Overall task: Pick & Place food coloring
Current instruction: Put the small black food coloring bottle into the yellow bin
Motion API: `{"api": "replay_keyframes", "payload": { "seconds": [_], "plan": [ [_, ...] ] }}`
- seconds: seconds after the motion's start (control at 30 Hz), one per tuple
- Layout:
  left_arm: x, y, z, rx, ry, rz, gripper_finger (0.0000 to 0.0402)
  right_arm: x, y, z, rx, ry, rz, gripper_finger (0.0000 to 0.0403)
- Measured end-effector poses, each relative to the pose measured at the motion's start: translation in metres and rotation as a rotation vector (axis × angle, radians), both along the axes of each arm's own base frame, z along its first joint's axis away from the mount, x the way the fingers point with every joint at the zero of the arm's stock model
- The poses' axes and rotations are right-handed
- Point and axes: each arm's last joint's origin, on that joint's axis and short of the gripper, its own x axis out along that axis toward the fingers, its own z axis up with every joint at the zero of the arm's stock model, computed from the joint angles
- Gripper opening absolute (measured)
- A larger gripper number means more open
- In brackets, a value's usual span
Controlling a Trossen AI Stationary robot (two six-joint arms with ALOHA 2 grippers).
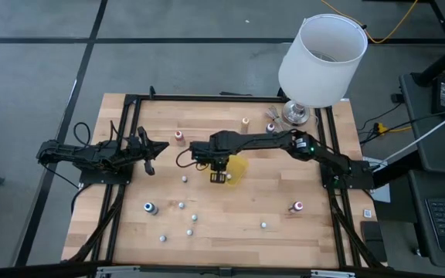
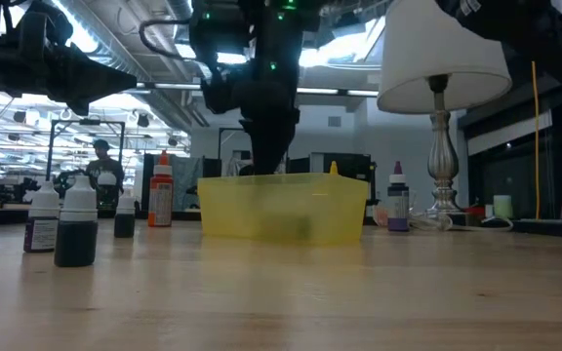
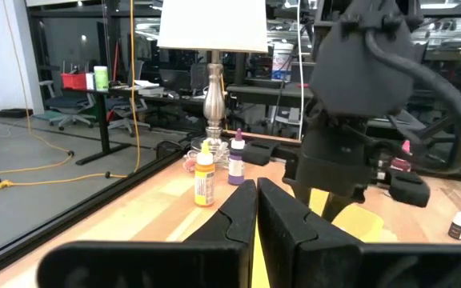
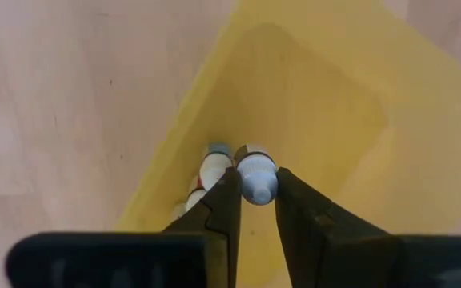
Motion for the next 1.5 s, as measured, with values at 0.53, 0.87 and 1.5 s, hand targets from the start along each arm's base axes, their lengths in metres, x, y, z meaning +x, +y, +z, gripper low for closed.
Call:
{"api": "replay_keyframes", "payload": {
  "seconds": [0.53,0.87,1.5],
  "plan": [
    [0.0,0.0,0.0,0.0,0.0,0.0,0.0009,-0.004,0.008,-0.023,0.007,0.05,-0.031,0.0076],
    [0.0,0.0,0.0,0.0,0.0,-0.001,0.0012,-0.005,0.007,-0.023,0.01,0.05,-0.057,0.0082],
    [0.0,0.0,0.0,0.0,0.0,0.0,0.001,-0.005,0.006,-0.023,0.009,0.054,-0.055,0.0083]
  ]
}}
